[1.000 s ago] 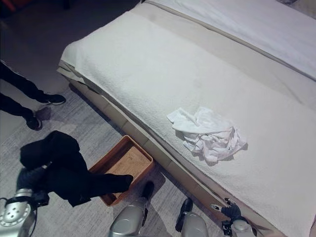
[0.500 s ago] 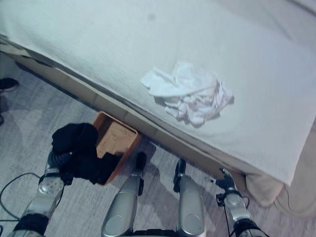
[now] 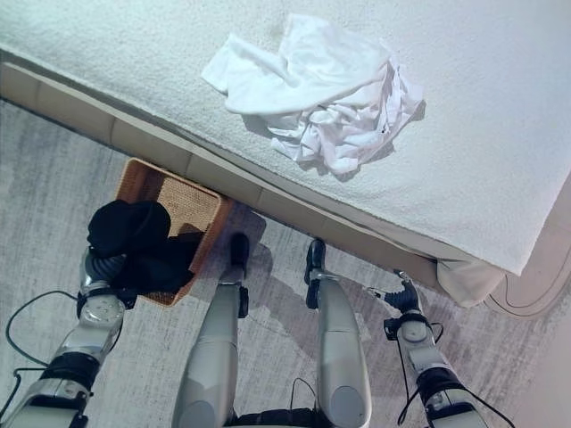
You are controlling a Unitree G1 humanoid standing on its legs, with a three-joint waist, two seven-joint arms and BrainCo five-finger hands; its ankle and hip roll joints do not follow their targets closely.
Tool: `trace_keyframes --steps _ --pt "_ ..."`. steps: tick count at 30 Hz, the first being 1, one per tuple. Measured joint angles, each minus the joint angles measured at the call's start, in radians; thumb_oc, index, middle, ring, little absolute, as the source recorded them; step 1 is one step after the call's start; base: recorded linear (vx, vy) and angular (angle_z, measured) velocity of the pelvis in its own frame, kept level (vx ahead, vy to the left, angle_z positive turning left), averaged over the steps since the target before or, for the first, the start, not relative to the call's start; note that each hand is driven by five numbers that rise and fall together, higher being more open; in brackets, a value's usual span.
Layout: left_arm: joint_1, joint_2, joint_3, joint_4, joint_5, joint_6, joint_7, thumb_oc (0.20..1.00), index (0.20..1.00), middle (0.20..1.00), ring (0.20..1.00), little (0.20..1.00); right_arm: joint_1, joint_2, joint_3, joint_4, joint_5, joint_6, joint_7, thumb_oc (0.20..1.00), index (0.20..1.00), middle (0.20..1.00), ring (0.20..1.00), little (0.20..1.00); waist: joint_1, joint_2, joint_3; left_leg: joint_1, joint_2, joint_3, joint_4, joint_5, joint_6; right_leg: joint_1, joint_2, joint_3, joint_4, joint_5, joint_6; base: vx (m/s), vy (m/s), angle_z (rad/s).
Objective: Pick up clothes into the bucket
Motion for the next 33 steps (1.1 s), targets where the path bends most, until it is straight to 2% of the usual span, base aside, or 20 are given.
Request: trace_keyframes --steps 5,10,14,20,23,26,27,28,29,31,32,33 --pt "-0.008 0.000 -0.017 0.020 0.000 0.016 0.009 1.000 1.000 1.000 1.000 1.000 -0.007 0.000 0.001 -0.051 0.012 -0.002 -0.024 1.000 1.000 1.000 1.000 1.000 -0.001 -0.004 -0.001 -0.019 -0.001 0.006 0.005 -0.003 0.005 -0.014 -0.001 0.003 -0.008 0.005 0.005 0.00 0.012 -0.02" --pt "-0.008 -0.006 -0.012 0.026 -0.001 0.026 0.034 1.000 1.000 1.000 1.000 1.000 -0.026 -0.009 -0.026 -0.274 0.011 -0.042 -0.104 1.000 1.000 1.000 1.000 1.000 -0.005 -0.011 0.000 -0.035 -0.001 0.027 0.019 -0.011 0.014 -0.036 0.000 0.030 -0.006 0.016 0.010 0.00 0.035 -0.11" --pt "0.002 -0.009 0.031 -0.009 -0.002 0.025 0.069 1.000 1.000 1.000 1.000 1.000 -0.054 -0.054 -0.045 -0.432 -0.068 -0.078 -0.196 1.000 1.000 1.000 1.000 1.000 -0.004 -0.012 -0.001 -0.045 -0.004 0.027 0.027 -0.012 0.016 -0.044 -0.002 0.031 -0.006 0.017 0.010 0.00 0.000 0.00" --pt "0.043 -0.014 0.030 -0.054 -0.001 0.026 0.080 1.000 1.000 1.000 1.000 1.000 -0.129 -0.119 -0.081 -0.485 -0.169 -0.082 -0.277 1.000 1.000 1.000 1.000 1.000 0.005 -0.013 -0.002 -0.045 -0.007 0.026 0.027 -0.012 0.016 -0.044 -0.006 0.031 -0.006 0.018 0.011 0.00 0.000 0.00" --pt "0.065 -0.035 0.030 -0.093 -0.001 0.023 0.079 1.000 1.000 1.000 1.000 1.000 -0.186 -0.136 -0.086 -0.477 -0.176 -0.066 -0.292 1.000 1.000 1.000 1.000 1.000 0.007 -0.013 -0.002 -0.041 -0.010 0.027 0.026 -0.010 0.017 -0.042 -0.010 0.030 0.003 0.021 0.012 0.00 0.000 0.00" --pt "0.070 -0.078 0.024 -0.146 -0.014 0.009 0.069 1.000 1.000 1.000 1.000 1.000 -0.275 -0.183 -0.081 -0.445 -0.182 -0.048 -0.293 1.000 1.000 1.000 1.000 1.000 0.030 -0.012 -0.001 -0.032 -0.015 0.026 0.022 -0.007 0.020 -0.039 -0.016 0.030 0.013 0.020 0.011 -0.01 -0.016 0.03" --pt "0.076 -0.086 0.025 -0.146 -0.029 -0.009 0.052 1.000 1.000 1.000 1.000 1.000 -0.322 -0.191 -0.075 -0.427 -0.181 -0.042 -0.295 1.000 1.000 1.000 1.000 1.000 0.054 -0.005 0.001 -0.023 -0.022 0.022 0.015 -0.003 0.023 -0.026 -0.017 0.023 0.012 0.019 0.012 -0.02 -0.027 0.11" --pt "0.080 -0.090 0.005 -0.129 -0.082 -0.042 0.012 1.000 1.000 1.000 1.000 1.000 -0.430 -0.222 -0.023 -0.307 -0.180 -0.026 -0.297 1.000 1.000 1.000 1.000 1.000 0.060 -0.004 0.001 -0.002 -0.023 0.022 -0.003 0.008 0.019 -0.014 -0.023 0.023 0.011 0.019 0.012 -0.01 -0.011 0.12" --pt "0.081 -0.089 -0.013 -0.123 -0.103 -0.049 -0.006 1.000 1.000 1.000 1.000 1.000 -0.477 -0.244 0.007 -0.245 -0.180 -0.016 -0.293 1.000 1.000 1.000 1.000 1.000 0.060 -0.002 0.001 0.011 -0.027 0.022 -0.015 0.014 0.021 -0.008 -0.030 0.024 0.011 0.019 0.012 -0.02 -0.012 0.16" --pt "0.095 -0.103 -0.084 -0.125 -0.146 -0.085 -0.066 1.000 1.000 1.000 1.000 1.000 -0.632 -0.299 0.031 -0.157 -0.180 -0.001 -0.293 1.000 1.000 1.000 1.000 1.000 0.104 0.014 -0.001 0.024 -0.034 0.018 -0.042 0.025 0.022 -0.004 -0.039 0.019 0.009 0.017 0.011 -0.01 -0.021 0.14" --pt "0.096 -0.104 -0.105 -0.124 -0.163 -0.089 -0.080 1.000 1.000 1.000 1.000 1.000 -0.677 -0.314 0.068 -0.109 -0.181 0.002 -0.294 1.000 1.000 1.000 1.000 1.000 0.108 0.015 -0.001 0.024 -0.034 0.016 -0.044 0.028 0.020 -0.005 -0.039 0.018 0.010 0.017 0.011 -0.01 -0.035 0.14" --pt "0.102 -0.113 -0.137 -0.122 -0.172 -0.096 -0.109 1.000 1.000 1.000 1.000 1.000 -0.740 -0.329 0.094 -0.076 -0.182 0.015 -0.286 1.000 1.000 1.000 1.000 1.000 0.132 0.017 -0.001 0.022 -0.035 0.012 -0.049 0.033 0.021 -0.007 -0.043 0.011 0.014 0.013 0.010 -0.01 -0.060 0.15"
